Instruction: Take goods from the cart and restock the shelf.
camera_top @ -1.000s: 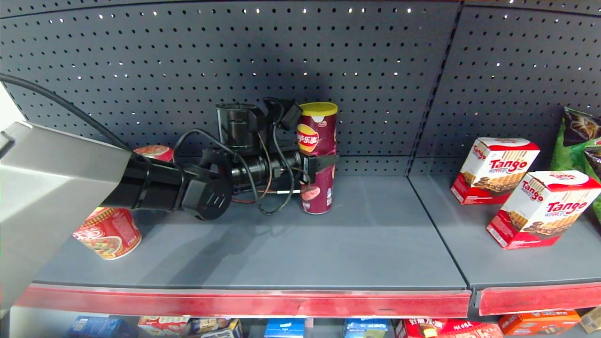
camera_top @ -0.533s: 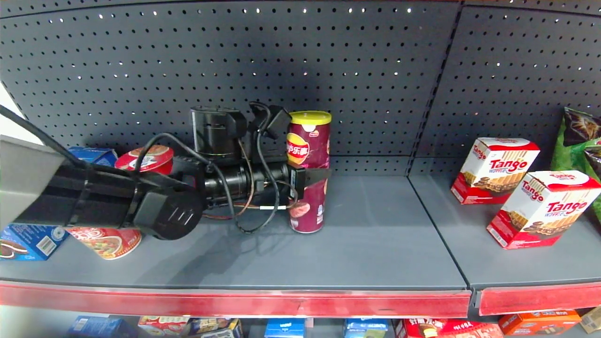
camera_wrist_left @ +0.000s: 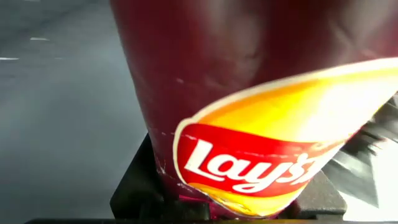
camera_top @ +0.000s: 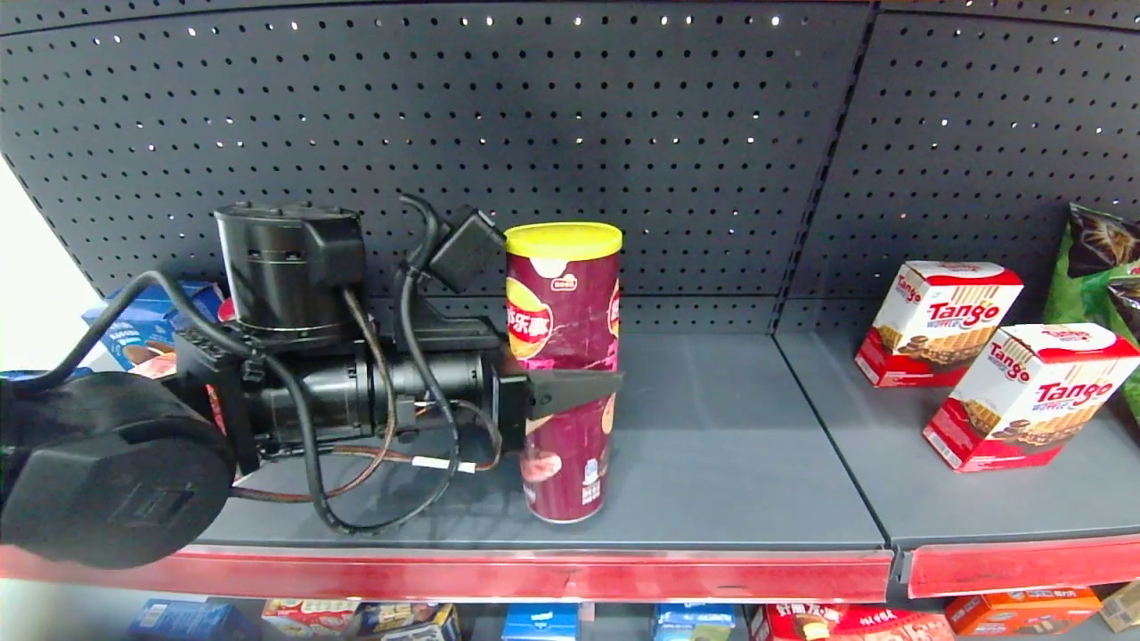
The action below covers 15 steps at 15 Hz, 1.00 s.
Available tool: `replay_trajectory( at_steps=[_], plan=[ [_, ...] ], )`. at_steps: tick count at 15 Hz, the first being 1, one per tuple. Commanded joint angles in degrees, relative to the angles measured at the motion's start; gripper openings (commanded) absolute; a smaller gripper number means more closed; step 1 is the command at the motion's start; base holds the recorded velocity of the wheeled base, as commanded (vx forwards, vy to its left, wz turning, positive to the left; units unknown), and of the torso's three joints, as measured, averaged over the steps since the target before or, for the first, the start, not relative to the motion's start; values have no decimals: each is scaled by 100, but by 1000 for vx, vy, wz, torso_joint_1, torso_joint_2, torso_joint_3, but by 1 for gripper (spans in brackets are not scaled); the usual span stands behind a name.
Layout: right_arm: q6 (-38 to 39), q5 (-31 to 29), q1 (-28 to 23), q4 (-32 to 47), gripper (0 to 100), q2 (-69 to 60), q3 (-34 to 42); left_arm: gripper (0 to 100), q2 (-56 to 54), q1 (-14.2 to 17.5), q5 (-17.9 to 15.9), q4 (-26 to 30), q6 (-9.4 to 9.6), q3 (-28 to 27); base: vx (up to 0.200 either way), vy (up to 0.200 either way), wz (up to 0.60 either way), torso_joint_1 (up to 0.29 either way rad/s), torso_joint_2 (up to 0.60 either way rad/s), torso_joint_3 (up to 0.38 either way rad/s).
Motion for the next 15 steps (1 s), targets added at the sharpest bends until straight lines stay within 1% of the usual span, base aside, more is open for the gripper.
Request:
replay_trajectory(
  at_steps=[1, 3, 4, 5, 6, 7, 8, 9, 10, 11, 12, 13, 14, 15],
  plan=[
    [-7, -6, 5, 15, 0, -180, -24, 0, -495, 126, -483, -5, -30, 395, 0, 0, 0, 0, 0, 0],
    [-7, 3, 5, 24, 0, -233, -15, 0, -635, 337, -721, -5, -38, 544, 0, 0, 0, 0, 0, 0],
    [-7, 3, 5, 24, 0, -233, -15, 0, -635, 337, -721, -5, -38, 544, 0, 0, 0, 0, 0, 0],
    [2, -15, 5, 24, 0, -312, 38, 0, -662, 732, -914, -23, -65, 561, 0, 0, 0, 0, 0, 0],
    [2, -32, 5, 103, 0, -382, 38, 0, -671, 881, -1406, -49, -65, 561, 0, 0, 0, 0, 0, 0],
    [2, -24, 5, 270, 0, -479, 29, 0, -653, 1057, -2118, -172, -82, 570, 0, 0, 0, 0, 0, 0],
    [2, -32, 5, 376, 0, -541, 12, 0, -627, 1180, -2584, -260, -91, 544, 0, 0, 0, 0, 0, 0],
    [2, -32, -4, 464, 0, -611, 12, 0, -600, 1251, -2848, -295, -91, 491, 0, 0, 0, 0, 0, 0],
    [2, -32, -4, 464, 0, -611, 12, 0, -618, 1268, -2874, -304, -205, 482, 0, 0, 0, 0, 0, 0],
    [2, -32, -4, 472, 0, -611, 3, 0, -644, 1303, -2971, -322, -434, 500, 0, 0, 0, 0, 0, 0],
    [2, -32, -4, 472, 0, -611, 3, 0, -662, 1312, -3094, -401, -557, 500, 0, 0, 0, 0, 0, 0],
    [2, -32, 5, 472, 0, -611, -6, 0, -653, 1356, -3410, -629, -768, 526, 0, 0, 0, 0, 0, 0],
    [-7, -32, -4, 472, 0, -602, -24, 0, -653, 1409, -3665, -691, -882, 509, 0, 0, 0, 0, 0, 0],
    [-7, -32, -4, 472, 0, -585, -50, 0, -653, 1602, -4685, -752, -1207, 412, 0, 0, 0, 0, 0, 0]
  ],
)
